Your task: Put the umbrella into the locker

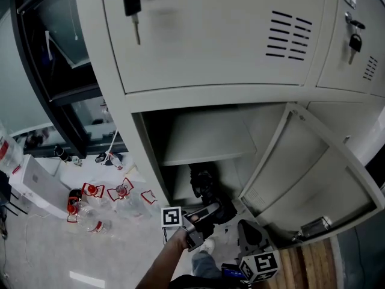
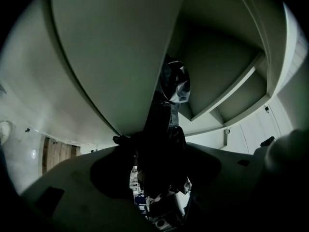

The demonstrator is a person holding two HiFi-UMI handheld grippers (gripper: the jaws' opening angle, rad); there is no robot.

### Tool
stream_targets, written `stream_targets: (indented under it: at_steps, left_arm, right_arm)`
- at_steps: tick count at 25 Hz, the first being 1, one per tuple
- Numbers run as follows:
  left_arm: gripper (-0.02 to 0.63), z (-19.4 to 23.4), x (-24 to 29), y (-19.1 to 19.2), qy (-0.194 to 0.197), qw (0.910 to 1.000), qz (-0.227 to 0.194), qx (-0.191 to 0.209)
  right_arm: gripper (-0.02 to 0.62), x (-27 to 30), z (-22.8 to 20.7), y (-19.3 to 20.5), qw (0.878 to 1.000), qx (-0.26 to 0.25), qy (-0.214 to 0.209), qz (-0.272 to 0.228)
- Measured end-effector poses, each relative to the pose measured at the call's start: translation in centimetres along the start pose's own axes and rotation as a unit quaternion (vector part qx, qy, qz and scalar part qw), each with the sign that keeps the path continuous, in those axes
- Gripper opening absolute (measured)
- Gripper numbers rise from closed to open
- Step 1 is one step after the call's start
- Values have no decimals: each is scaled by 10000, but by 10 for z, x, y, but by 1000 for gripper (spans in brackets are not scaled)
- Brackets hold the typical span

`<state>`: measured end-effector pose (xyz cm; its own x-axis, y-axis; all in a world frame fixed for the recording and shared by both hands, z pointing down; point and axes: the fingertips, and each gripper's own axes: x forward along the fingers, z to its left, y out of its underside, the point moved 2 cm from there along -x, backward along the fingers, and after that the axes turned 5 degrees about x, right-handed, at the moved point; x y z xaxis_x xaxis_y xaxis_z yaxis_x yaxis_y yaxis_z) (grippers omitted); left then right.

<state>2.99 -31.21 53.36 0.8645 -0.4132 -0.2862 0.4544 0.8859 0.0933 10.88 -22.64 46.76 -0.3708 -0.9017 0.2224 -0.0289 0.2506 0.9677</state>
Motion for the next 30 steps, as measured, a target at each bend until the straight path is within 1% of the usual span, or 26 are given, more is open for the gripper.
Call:
stream_targets:
  at_steps: [2,3,4,6,8,10,13,15,17,18,21,22,23,25,29,30]
  left_arm:
    - [293,2,-3,0,-42,10000,-75,-18]
    - [304,2,-4,0,-100,9999,-86,47]
    - [313,2,-7,0,-190,9996,-60,185]
    - [322,0,-13,1,-465,9969,104,632]
    - [325,0,-24,2,-814,9898,306,1125]
    - [325,-3,-34,5,-1078,9817,442,1508]
    - [325,-8,-49,12,-1393,9688,542,1976]
    - [324,-12,-59,15,-1626,9575,511,2326]
    - [314,-17,-68,17,-1850,9438,418,2707]
    - [284,-19,-73,17,-1986,9353,371,2905]
    - [74,-24,-88,15,-2464,9033,203,3506]
    - [52,-26,-92,14,-2573,8935,159,3678]
    - [32,-29,-95,14,-2645,8848,118,3835]
    - [25,-38,-100,13,-2736,8671,36,4162]
    - [20,-57,-107,8,-2901,8228,-190,4884]
    - [18,-62,-108,6,-2930,8140,-258,5009]
  right_arm:
    - [2,-1,3,2,10000,2,-40,11]
    - [2,-1,5,1,10000,-2,-65,7]
    - [2,-1,7,1,10000,-10,-91,0]
    - [2,-2,11,0,9999,-26,-137,-12]
    - [1,-4,14,0,9999,-32,-164,-5]
    - [2,-6,16,0,9998,-52,-174,4]
    - [2,-8,21,1,9997,-90,-228,4]
    - [1,-9,25,2,9996,-126,-266,-1]
    - [2,-10,29,2,9995,-167,-285,-5]
    - [1,-10,31,3,9994,-187,-291,-1]
    - [0,-10,36,4,9993,-240,-283,24]
    - [2,-9,37,4,9993,-261,-274,30]
    - [2,-8,39,4,9992,-285,-269,34]
    - [1,-6,41,6,9991,-334,-268,25]
    - [0,-4,46,4,9989,-400,-240,-32]
    - [0,-4,47,2,9989,-411,-230,-47]
